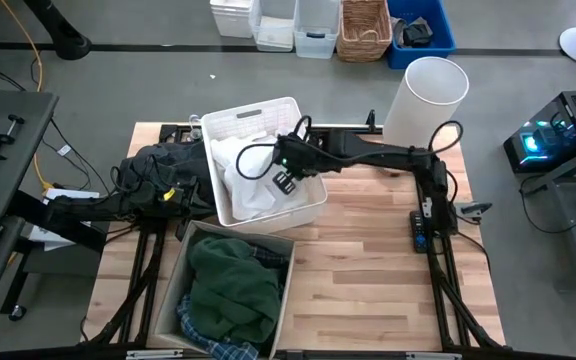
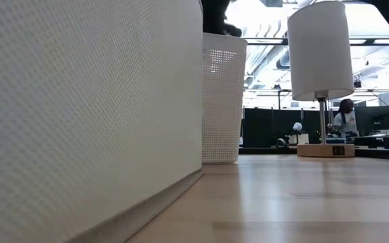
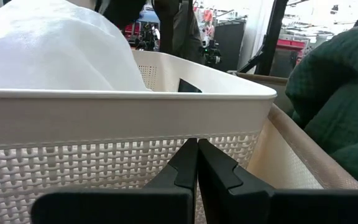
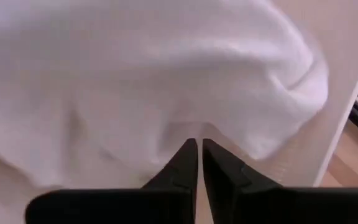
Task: Sort clothes
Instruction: Move the white bin to the right of the table
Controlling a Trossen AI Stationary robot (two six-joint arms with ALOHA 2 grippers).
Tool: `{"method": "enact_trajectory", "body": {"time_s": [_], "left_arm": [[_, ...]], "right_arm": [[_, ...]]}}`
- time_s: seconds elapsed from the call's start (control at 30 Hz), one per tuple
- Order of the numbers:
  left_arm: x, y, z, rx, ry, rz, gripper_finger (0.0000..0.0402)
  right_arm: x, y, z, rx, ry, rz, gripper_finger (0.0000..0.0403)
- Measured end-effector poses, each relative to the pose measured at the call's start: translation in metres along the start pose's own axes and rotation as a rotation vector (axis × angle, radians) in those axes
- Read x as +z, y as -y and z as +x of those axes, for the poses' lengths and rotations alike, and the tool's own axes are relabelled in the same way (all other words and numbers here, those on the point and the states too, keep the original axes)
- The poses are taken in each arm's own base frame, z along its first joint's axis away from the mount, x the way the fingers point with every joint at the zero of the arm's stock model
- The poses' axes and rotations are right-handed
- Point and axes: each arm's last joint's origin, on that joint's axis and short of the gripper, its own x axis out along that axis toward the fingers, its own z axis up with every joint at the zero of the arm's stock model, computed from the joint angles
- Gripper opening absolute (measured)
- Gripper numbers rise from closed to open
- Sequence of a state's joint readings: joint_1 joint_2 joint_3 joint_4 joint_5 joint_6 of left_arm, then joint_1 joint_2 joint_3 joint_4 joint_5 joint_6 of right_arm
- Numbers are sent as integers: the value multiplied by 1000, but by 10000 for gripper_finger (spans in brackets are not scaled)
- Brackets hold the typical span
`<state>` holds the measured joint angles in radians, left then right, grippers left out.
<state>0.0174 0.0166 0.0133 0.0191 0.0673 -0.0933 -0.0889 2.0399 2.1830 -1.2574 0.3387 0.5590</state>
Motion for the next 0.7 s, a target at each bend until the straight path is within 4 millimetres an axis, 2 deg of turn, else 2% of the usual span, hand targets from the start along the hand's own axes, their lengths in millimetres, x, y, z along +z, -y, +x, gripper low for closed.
{"method": "enact_trajectory", "body": {"time_s": [0.17, 0.3, 0.47, 0.6, 0.7], "left_arm": [[0, 0, 0, 0, 0, 0, 1], [0, 0, 0, 3, -2, 0, 1], [0, 0, 0, 3, -2, 0, 1], [0, 0, 0, 2, -2, 0, 1], [0, 0, 0, 2, -1, 0, 1]], "right_arm": [[-4, 24, 35, -72, -110, -19, 3], [-8, 39, 50, -133, -159, -10, 1], [-21, 46, 48, -241, -274, -49, 1], [-35, 45, 32, -332, -340, -79, 1], [-42, 40, 18, -302, -318, -79, 0]]}}
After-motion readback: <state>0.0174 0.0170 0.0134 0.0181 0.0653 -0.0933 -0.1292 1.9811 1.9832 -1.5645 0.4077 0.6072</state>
